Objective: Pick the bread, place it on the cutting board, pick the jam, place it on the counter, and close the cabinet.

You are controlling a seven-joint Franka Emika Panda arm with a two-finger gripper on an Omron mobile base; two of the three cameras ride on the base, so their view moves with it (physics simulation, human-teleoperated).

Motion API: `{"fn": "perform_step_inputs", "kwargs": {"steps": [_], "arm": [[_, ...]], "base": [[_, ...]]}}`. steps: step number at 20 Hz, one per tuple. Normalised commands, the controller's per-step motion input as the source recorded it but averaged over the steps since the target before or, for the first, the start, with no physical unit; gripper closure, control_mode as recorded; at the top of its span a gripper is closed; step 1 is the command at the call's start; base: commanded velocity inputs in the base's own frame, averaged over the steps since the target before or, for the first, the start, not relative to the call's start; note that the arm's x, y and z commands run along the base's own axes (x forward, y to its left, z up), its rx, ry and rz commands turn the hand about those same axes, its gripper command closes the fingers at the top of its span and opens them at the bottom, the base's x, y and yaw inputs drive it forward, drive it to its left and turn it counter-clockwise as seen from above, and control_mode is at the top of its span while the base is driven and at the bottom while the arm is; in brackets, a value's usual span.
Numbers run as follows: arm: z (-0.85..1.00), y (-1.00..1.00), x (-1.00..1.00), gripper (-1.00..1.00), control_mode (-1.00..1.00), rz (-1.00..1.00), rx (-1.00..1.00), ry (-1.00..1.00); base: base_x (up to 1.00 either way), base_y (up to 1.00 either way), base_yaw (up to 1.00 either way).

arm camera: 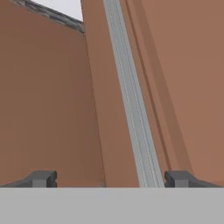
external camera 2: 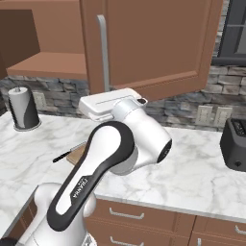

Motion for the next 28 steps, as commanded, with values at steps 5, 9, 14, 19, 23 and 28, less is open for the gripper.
{"fn": "perform_step_inputs", "kwargs": {"steps": [5,9,14,19,23,28], "arm": [[0.16,0.23,0.21,-1.00,-1.00,-0.07,0.03,0.00],[0.18,0.15,0.14,-1.00,-1.00,-0.06,0.04,0.00],[0.16,0.21,0.21,-1.00,-1.00,-0.07,0.03,0.00],[0.10,0.25,0.29,-1.00,-1.00,-0.08,0.00,0.00],[0.05,0.22,0.31,-1.00,-1.00,-0.09,0.00,0.00],[0.05,0.13,0.29,-1.00,-1.00,-0.08,0.00,0.00]], "base": [[0.00,0.00,0.00],[0.00,0.00,0.00],[0.00,0.00,0.00],[0.00,0.00,0.00],[0.00,0.00,0.00],[0.00,0.00,0.00]]}}
